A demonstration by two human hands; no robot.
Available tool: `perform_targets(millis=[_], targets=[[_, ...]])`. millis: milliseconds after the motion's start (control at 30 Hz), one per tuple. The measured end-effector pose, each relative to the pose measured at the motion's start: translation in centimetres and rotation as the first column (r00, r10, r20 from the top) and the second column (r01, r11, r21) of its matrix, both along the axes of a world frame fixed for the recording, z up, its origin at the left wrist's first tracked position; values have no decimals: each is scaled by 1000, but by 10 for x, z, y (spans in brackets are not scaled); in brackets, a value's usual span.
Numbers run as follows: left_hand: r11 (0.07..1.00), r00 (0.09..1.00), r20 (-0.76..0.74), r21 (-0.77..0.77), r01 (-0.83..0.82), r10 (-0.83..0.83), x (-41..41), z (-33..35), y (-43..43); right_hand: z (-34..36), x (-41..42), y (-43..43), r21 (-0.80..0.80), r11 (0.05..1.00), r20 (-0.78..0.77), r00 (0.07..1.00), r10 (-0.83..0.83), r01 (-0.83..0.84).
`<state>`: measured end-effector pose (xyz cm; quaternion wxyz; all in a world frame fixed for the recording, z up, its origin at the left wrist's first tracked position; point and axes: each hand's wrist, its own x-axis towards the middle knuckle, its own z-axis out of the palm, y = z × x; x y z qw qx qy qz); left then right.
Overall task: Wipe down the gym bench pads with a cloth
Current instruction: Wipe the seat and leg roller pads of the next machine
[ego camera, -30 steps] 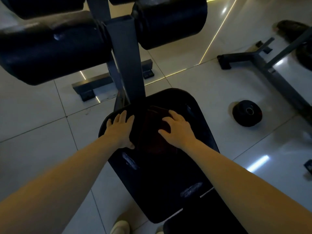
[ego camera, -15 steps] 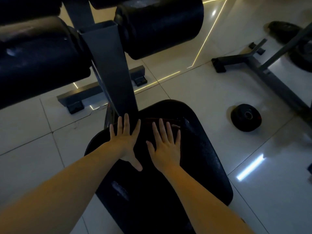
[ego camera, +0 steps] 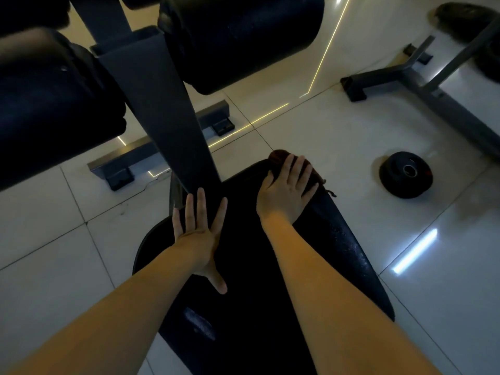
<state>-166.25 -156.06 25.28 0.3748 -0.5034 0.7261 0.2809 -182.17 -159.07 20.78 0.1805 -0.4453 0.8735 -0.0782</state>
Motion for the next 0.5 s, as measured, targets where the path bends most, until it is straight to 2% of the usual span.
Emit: perform_targets(millis=[100,200,267,400,500], targets=[[1000,1000,-8,-1,-16,16,-1,2,2,-1,11,18,22,984,-45,983,179,-178],[999,1000,2,-29,-28,28,-4,3,3,-2,10,42,20,908,-89,904,419,-419],[999,999,3,-29,-36,36,-3,4,3,-2,1,50,33,846,-67,843,533,-532],[999,999,-18,-25,-41,40,-2,4,3,-2,-24,41,15,776,-62,774,631,-631],[998,998,-6,-27,-56,56,-3,3,4,-4,-32,32,-13,788,-88,785,613,-616]])
